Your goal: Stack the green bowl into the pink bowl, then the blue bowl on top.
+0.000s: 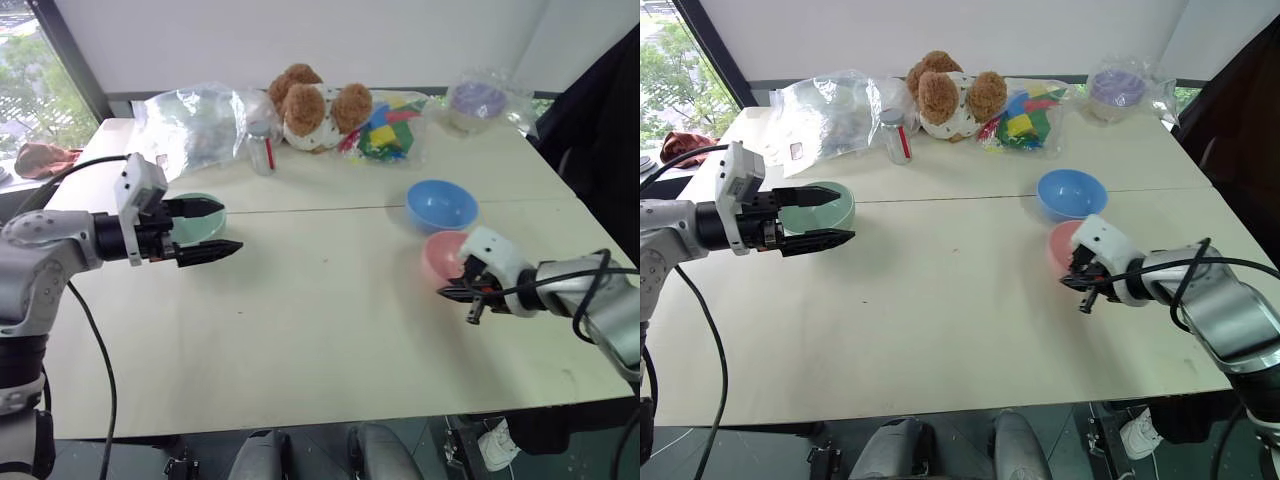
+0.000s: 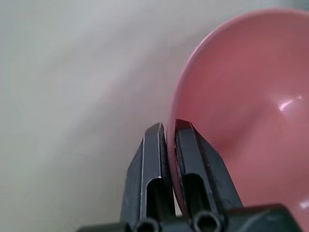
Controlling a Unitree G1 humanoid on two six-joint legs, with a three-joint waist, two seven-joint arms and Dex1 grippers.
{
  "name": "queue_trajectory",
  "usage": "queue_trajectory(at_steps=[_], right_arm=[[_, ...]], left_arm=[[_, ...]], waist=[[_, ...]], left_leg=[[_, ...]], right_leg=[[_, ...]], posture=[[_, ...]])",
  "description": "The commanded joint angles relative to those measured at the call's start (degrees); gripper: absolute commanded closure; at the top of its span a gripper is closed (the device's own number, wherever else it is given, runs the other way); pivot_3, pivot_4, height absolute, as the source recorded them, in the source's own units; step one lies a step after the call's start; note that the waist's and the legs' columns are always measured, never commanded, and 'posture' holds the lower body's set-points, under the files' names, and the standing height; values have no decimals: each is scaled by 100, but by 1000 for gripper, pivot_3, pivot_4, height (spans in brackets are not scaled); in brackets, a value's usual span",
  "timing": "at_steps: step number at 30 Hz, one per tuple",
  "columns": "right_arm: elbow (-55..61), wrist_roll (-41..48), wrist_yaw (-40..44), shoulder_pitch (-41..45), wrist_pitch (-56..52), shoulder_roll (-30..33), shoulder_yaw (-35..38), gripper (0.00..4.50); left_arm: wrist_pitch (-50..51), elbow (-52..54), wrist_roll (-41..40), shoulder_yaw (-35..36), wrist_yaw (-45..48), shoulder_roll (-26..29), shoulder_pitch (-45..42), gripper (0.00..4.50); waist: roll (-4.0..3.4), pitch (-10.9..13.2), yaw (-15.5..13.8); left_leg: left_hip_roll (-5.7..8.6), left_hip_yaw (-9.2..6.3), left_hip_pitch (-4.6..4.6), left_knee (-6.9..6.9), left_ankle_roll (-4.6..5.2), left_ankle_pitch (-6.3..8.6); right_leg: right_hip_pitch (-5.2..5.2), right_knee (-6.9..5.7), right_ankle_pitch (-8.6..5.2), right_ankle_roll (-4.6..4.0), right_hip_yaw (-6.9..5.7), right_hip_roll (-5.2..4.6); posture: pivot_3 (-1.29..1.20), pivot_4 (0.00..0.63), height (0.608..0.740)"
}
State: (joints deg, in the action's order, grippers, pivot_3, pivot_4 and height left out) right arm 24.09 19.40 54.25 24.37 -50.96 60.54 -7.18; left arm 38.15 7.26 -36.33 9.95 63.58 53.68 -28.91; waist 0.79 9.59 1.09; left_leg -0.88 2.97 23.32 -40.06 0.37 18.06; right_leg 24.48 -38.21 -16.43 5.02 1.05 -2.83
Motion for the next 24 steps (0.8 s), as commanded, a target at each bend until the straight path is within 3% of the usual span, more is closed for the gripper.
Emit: queue_trajectory(at_steps=[1,9,17,18,20,24], right_arm=[[369,109,393,960,212,-356,-431,4448],[-925,-1103,975,2228,1688,-1735,-2380,4448],[-1997,-1890,1421,2621,2930,-2346,-2903,4448],[-2071,-1953,1462,2634,3010,-2383,-2897,3744],[-2153,-2015,1581,2665,3125,-2436,-2855,2893],[-2021,-1841,1760,2722,2921,-2527,-2571,751]], left_arm=[[-15,129,-19,241,-29,145,-9,0],[59,314,-77,371,-181,176,99,0],[376,813,-320,822,-469,248,588,0],[393,850,-342,851,-498,245,622,0],[427,911,-375,891,-549,234,669,0],[445,993,-413,919,-616,225,779,0]], waist=[[-1,0,10],[4,-2,-37],[5,-1,-12],[5,-1,-10],[5,-1,-12],[5,-1,-14]], left_leg=[[-1,0,0,2,0,0],[8,0,7,-2,-1,-1],[8,-5,8,-1,-13,-7],[8,-5,6,-1,-11,-6],[7,-6,6,-1,-11,-6],[7,-8,6,-1,-13,-7]], right_leg=[[1,0,0,0,0,1],[2,5,0,0,-5,-6],[3,3,0,0,-11,-11],[3,2,0,0,-10,-11],[3,-1,0,0,-11,-11],[3,0,0,0,-12,-12]], posture=[[0,150,740],[0,150,740],[0,150,740],[0,150,740],[0,150,740],[0,150,740]])
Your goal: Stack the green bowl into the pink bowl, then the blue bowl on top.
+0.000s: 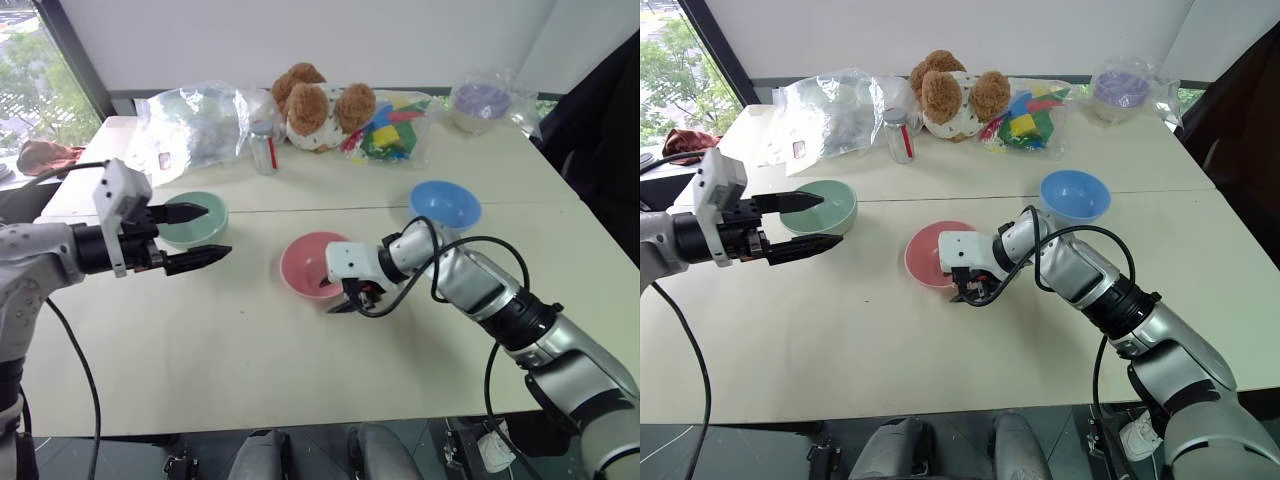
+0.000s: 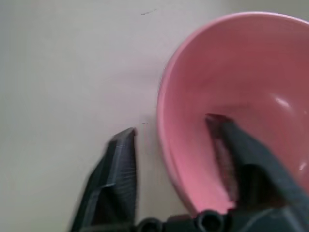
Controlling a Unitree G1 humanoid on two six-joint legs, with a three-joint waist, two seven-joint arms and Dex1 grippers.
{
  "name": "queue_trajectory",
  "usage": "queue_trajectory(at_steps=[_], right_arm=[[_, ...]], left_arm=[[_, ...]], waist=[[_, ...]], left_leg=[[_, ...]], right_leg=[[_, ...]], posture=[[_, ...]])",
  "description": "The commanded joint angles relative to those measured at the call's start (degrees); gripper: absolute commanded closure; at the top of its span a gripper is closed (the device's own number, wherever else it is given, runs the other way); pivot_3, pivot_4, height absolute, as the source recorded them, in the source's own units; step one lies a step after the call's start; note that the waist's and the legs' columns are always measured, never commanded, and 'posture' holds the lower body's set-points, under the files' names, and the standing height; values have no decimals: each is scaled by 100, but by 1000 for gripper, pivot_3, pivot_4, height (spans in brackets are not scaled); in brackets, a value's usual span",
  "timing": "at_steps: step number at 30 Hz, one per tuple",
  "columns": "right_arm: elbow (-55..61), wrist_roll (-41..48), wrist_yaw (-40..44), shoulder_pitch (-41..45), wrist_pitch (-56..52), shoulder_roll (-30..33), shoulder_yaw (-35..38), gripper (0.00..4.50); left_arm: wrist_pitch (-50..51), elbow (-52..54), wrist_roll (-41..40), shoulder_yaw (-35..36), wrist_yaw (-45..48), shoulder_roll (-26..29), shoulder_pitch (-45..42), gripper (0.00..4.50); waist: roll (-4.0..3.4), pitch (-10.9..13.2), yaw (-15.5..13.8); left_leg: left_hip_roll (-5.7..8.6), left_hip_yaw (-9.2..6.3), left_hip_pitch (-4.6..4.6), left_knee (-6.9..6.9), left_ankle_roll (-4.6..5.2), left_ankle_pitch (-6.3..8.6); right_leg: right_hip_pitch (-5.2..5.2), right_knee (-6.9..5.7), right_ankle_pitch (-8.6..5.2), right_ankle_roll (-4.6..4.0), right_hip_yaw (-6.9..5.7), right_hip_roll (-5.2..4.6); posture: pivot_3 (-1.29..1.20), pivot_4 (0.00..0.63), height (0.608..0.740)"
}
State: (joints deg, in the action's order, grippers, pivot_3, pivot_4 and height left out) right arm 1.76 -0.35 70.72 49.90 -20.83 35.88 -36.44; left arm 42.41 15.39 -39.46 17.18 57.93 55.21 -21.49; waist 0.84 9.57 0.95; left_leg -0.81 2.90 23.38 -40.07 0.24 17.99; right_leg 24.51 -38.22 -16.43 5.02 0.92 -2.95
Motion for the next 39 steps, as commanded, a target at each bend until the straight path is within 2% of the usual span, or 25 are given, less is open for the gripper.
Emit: queue_trajectory(at_steps=[1,2,6,9,12,16,20,22,25,31,32,36,39], right_arm=[[293,308,110,228,-309,-88,576,210],[380,498,112,293,-543,-109,815,37],[569,1534,-94,703,-1842,-128,2142,37],[580,2050,-317,849,-2630,141,3022,37],[728,2257,-439,705,-2995,485,3378,37],[1128,2752,-745,441,-3626,562,3766,37],[1593,2961,-1007,78,-3854,705,3831,37],[1704,3079,-1114,28,-3946,732,3866,37],[1862,3206,-1287,-35,-4019,806,3914,0],[1948,3403,-1502,-69,-4045,939,3942,0],[1952,3420,-1522,-72,-4039,964,3942,0],[1937,3451,-1537,-100,-3986,1128,3950,0],[1962,3540,-1443,-233,-3996,1410,4083,0]], left_arm=[[0,177,-65,184,-45,96,76,0],[-49,164,-8,169,-29,126,120,0],[-495,-231,498,-8,-22,246,162,0],[-1055,-841,1039,-337,117,332,115,0],[-1626,-1587,1524,-734,299,328,-197,0],[-2603,-2818,2312,-1444,653,226,-846,0],[-3659,-4429,3171,-2217,905,-206,-1838,0],[-3969,-4923,3384,-2381,1033,-346,-2125,0],[-4443,-5688,3845,-2718,1159,-512,-2502,921],[-5117,-6616,4334,-2917,1125,-693,-2988,4121],[-5196,-6656,4338,-2911,1184,-720,-3051,4458],[-5234,-6411,4102,-2803,1668,-873,-3377,4458],[-4929,-5720,3673,-2725,2414,-1103,-3692,4458]], waist=[[0,0,1],[0,0,0],[-1,1,-7],[-1,0,-27],[-1,-1,-47],[-1,0,-18],[-2,0,-26],[-2,0,-27],[-2,0,-11],[-1,0,-18],[0,-1,-21],[0,-1,-38],[6,3,-76]], left_leg=[[0,-1,0,0,0,0],[0,0,0,0,0,0],[0,-1,0,0,1,1],[0,-3,-1,5,1,1],[4,-5,0,9,1,1],[13,3,1,8,5,3],[11,9,1,8,7,4],[10,10,3,6,9,5],[10,14,7,4,15,8],[6,13,7,5,16,9],[6,12,7,4,16,9],[8,13,7,2,17,10],[8,6,14,-1,17,10]], right_leg=[[0,0,0,0,0,0],[0,0,0,0,0,0],[0,-1,0,-1,-1,-4],[0,1,0,-1,-5,-6],[-2,6,0,-1,-13,-15],[-3,6,0,-1,-17,-23],[2,1,0,-1,-18,-5],[3,1,0,-1,-17,3],[6,3,1,0,-13,3],[8,4,1,0,-13,3],[8,3,1,0,-13,2],[6,3,1,0,-13,-2],[6,4,1,0,-18,-2]], posture=[[0,150,740],[0,150,740],[0,150,740],[0,150,740],[0,150,740],[0,150,740],[0,150,740],[0,150,740],[0,150,740],[0,150,740],[0,150,740],[0,150,740],[0,150,740]])
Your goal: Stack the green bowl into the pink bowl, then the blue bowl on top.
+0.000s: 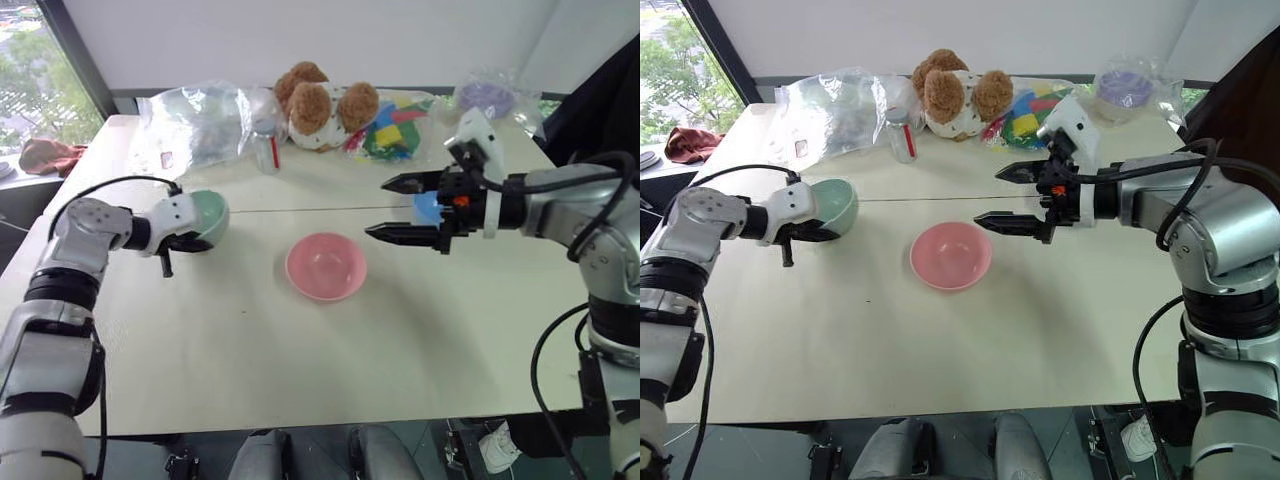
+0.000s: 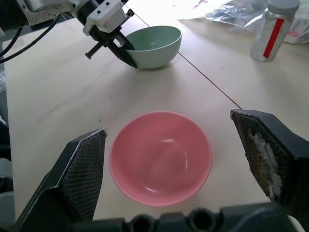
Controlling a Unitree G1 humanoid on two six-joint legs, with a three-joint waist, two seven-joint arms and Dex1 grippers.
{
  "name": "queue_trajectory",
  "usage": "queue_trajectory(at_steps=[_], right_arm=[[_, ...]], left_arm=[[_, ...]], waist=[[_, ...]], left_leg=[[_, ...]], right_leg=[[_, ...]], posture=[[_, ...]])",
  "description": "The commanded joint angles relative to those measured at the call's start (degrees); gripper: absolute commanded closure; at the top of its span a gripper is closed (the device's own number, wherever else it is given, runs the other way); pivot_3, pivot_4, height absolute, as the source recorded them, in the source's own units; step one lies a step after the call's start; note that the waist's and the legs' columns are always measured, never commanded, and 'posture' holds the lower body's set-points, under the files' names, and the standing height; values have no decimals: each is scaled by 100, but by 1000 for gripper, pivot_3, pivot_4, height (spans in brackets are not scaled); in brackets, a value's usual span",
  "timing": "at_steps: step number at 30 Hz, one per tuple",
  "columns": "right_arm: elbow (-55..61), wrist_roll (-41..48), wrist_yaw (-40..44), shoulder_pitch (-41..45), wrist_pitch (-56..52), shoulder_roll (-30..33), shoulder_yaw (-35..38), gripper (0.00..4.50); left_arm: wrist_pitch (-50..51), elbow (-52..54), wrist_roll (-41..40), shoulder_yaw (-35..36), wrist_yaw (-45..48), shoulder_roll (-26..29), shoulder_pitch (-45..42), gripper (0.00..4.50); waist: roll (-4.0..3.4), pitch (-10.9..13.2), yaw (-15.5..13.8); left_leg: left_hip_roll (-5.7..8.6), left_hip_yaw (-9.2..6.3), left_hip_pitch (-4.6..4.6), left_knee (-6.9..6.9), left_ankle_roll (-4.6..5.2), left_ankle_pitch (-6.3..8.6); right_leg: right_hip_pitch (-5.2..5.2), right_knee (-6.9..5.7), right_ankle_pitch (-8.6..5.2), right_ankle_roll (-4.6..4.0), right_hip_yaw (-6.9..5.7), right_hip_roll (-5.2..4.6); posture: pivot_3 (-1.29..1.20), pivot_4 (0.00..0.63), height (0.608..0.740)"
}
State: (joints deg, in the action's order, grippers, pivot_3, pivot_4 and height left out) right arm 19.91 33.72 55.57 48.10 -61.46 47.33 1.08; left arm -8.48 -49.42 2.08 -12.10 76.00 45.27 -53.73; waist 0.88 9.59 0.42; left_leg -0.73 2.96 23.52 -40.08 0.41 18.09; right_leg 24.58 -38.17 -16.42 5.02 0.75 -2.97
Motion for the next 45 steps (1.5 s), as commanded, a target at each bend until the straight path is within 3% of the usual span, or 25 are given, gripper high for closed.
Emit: queue_trajectory(at_steps=[1,5,12,18,24,27,29,34,39,42,45], right_arm=[[178,156,128,-162,85,410,381,0],[360,189,376,-804,313,958,611,0],[682,204,332,-1863,441,1506,1044,0],[935,208,226,-2368,573,1714,1265,0],[1125,374,41,-2531,457,1714,1472,0],[1165,424,-31,-2575,450,1727,1493,0],[1157,432,-65,-2582,467,1739,1480,0],[990,307,-78,-2535,637,1747,1305,0],[516,-177,-350,-2201,908,1660,789,0],[-508,-955,-793,-1414,1131,1217,-133,0],[-1451,-1451,-871,-807,1386,752,-727,0]], left_arm=[[281,1023,-624,200,842,-192,-546,4458],[849,2023,-1112,83,1498,-498,-743,4458],[1282,3527,-2402,-1233,1650,-322,-985,4458],[265,3184,-1920,-2117,1650,-477,-1087,4458],[-509,2513,-1268,-2191,1650,-876,-1047,4458],[-617,2338,-1032,-2056,1647,-1089,-960,3417],[-482,2376,-1072,-1940,1650,-1150,-931,2452],[1358,2828,-2012,-1179,1615,-1075,-1016,18],[2520,3045,-2443,-272,1423,-821,-1062,18],[3442,3483,-2879,425,1275,-169,-702,18],[3898,3903,-3081,798,1052,145,-237,18]], waist=[[2,1,-51],[2,1,-100],[0,0,-17],[-3,-1,42],[-2,-1,13],[-1,0,-6],[-1,0,3],[-1,0,29],[-2,0,59],[-6,-1,144],[-8,-3,187]], left_leg=[[0,-3,3,-1,0,0],[2,2,7,0,6,4],[-2,6,-5,-1,8,5],[-10,3,-20,-2,0,-1],[-10,1,-14,-2,0,-1],[-7,0,-10,-2,1,0],[-7,1,-9,-4,1,0],[-8,-2,-10,-3,1,0],[-10,-2,-13,-3,1,0],[-14,4,-17,-6,0,-1],[-15,1,-19,1,-4,-3]], right_leg=[[0,0,0,0,-2,0],[-1,1,0,0,3,0],[-1,4,0,1,28,-1],[-12,-7,0,0,34,27],[-10,1,0,0,31,29],[-10,6,0,1,30,27],[-10,6,0,1,30,26],[-10,4,0,1,30,28],[-9,0,-1,1,31,30],[-6,-6,0,1,34,32],[-4,-8,-1,1,35,30]], posture=[[0,150,740],[0,150,740],[0,150,740],[0,150,740],[0,150,740],[0,150,740],[0,150,740],[0,150,740],[0,150,740],[0,150,740],[0,150,740]])
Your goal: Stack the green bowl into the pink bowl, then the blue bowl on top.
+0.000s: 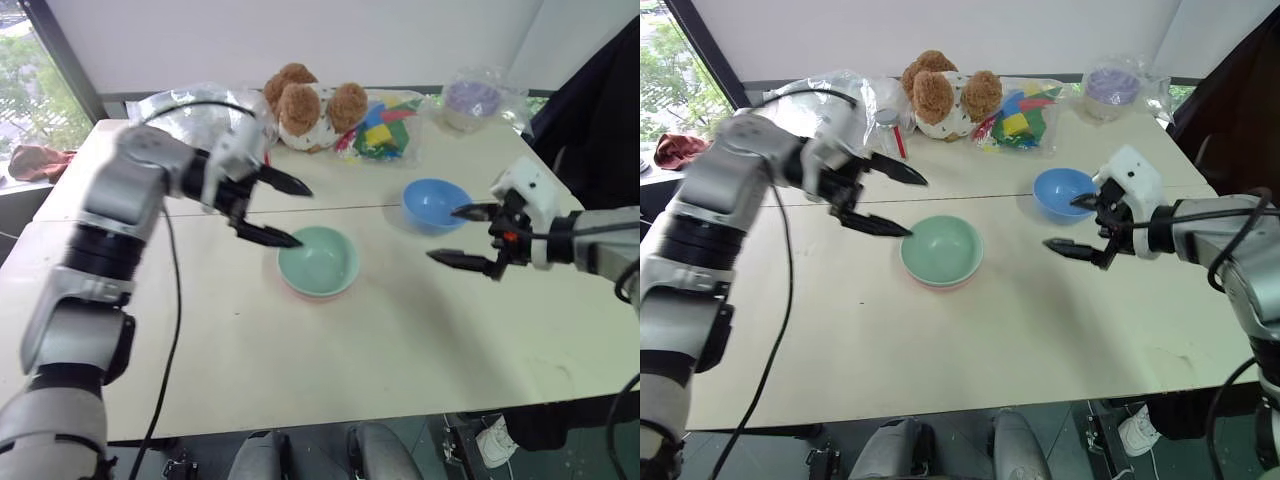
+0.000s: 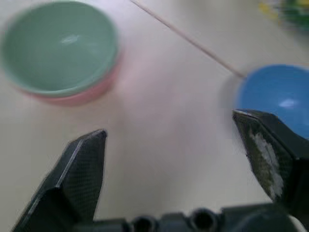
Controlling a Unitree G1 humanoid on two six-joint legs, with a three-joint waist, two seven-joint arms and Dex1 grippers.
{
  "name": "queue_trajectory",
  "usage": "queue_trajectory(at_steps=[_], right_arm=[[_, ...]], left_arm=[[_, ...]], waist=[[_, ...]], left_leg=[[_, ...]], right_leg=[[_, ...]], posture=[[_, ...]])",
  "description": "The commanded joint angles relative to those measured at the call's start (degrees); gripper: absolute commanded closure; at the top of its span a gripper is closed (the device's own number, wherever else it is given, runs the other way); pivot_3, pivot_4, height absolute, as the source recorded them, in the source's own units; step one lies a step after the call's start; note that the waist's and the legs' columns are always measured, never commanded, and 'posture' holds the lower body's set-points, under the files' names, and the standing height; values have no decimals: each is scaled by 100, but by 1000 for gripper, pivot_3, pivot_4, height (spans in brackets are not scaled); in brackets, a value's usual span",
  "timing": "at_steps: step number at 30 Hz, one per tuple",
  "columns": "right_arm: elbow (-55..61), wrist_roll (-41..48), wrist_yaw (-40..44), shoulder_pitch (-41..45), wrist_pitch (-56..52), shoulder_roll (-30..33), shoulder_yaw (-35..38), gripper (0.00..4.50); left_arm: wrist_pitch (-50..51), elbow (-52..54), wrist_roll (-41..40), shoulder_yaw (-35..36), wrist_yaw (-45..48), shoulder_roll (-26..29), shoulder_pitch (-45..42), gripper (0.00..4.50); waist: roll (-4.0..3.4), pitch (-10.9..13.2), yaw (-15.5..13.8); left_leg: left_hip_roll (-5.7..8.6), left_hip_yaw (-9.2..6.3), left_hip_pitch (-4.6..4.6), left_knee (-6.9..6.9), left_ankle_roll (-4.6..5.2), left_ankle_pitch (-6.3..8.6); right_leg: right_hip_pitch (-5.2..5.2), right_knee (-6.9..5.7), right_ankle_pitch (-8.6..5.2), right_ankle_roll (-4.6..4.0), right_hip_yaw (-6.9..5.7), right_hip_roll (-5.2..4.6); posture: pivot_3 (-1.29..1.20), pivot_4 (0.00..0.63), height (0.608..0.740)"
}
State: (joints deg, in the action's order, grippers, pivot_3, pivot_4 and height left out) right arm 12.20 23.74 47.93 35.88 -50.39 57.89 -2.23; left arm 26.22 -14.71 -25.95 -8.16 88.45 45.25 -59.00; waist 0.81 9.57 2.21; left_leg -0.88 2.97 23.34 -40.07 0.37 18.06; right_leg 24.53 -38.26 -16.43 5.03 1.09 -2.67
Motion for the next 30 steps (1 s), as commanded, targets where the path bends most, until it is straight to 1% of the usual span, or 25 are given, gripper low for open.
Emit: queue_trajectory(at_steps=[1,4,5,9,10,13,14,15,16,20,23,25,26,30], right_arm=[[-1116,-687,-94,646,459,-501,-645,0],[-2337,-1241,63,1201,993,-995,-1196,0],[-2605,-1352,126,1310,1131,-1086,-1281,0],[-4460,-2025,144,2012,2013,-1691,-1675,0],[-4775,-2146,171,2125,2195,-1774,-1711,0],[-5660,-2462,263,2464,2722,-2021,-1783,815],[-5896,-2571,301,2565,2895,-2083,-1812,1375],[-6084,-2664,343,2648,3043,-2132,-1828,1802],[-6258,-2729,388,2732,3161,-2181,-1821,2369],[-6692,-2932,504,2959,3495,-2269,-1744,4426],[-6574,-3098,745,3051,3719,-2158,-1773,4474],[-6064,-3021,1129,3049,3696,-2032,-1685,4474],[-5659,-2946,1346,3008,3626,-1958,-1630,4474],[-2855,-2089,2618,2460,2710,-1604,-1453,4474]], left_arm=[[533,597,-308,559,-359,240,562,18],[684,1048,-345,957,-718,467,1344,18],[729,1157,-374,1034,-793,500,1491,18],[1034,1839,-622,1533,-1178,666,2351,18],[1082,1958,-666,1602,-1264,679,2464,18],[1238,2333,-838,1843,-1553,675,2801,0],[1265,2432,-874,1903,-1638,675,2897,0],[1283,2509,-901,1943,-1709,680,2972,0],[1289,2573,-920,1979,-1769,689,3039,0],[1242,2623,-926,2051,-1930,744,3139,0],[1262,2631,-987,2116,-1986,785,3170,0],[1281,2646,-1036,2173,-2001,824,3216,0],[1292,2652,-1067,2205,-2011,847,3243,0],[1332,2645,-1151,2322,-2025,933,3359,0]], waist=[[-3,0,2],[-3,0,0],[-3,1,-12],[1,4,-23],[1,4,-25],[1,4,-33],[1,4,-33],[0,4,-22],[0,4,-9],[-1,3,30],[-1,3,32],[-5,6,31],[-8,7,31],[-12,9,16]], left_leg=[[0,0,-1,0,-1,0],[0,0,5,0,-16,-9],[1,2,5,0,-22,-12],[5,2,11,0,-29,-16],[5,0,11,1,-30,-17],[5,0,11,2,-33,-18],[5,1,11,2,-34,-19],[5,0,11,2,-35,-20],[5,2,10,2,-36,-20],[5,1,8,3,-41,-23],[4,1,4,4,-43,-24],[4,1,4,6,-43,-24],[4,2,6,7,-43,-24],[2,-1,11,15,-43,-23]], right_leg=[[0,-1,0,0,0,0],[2,0,0,0,0,-2],[3,1,0,0,1,-5],[4,4,0,0,0,-12],[4,5,0,0,-1,-15],[4,5,0,0,-2,-21],[4,5,0,0,-2,-21],[4,5,0,0,-2,-21],[4,4,0,0,-1,-22],[4,2,0,0,-2,-22],[2,0,0,0,-2,-21],[3,0,0,0,-1,-22],[6,0,0,0,-1,-22],[14,0,0,0,-3,-22]], posture=[[0,150,740],[0,150,740],[0,150,740],[0,150,740],[0,150,740],[0,150,740],[0,150,740],[0,150,740],[0,150,740],[0,150,740],[0,150,740],[0,150,740],[0,150,740],[0,150,740]])
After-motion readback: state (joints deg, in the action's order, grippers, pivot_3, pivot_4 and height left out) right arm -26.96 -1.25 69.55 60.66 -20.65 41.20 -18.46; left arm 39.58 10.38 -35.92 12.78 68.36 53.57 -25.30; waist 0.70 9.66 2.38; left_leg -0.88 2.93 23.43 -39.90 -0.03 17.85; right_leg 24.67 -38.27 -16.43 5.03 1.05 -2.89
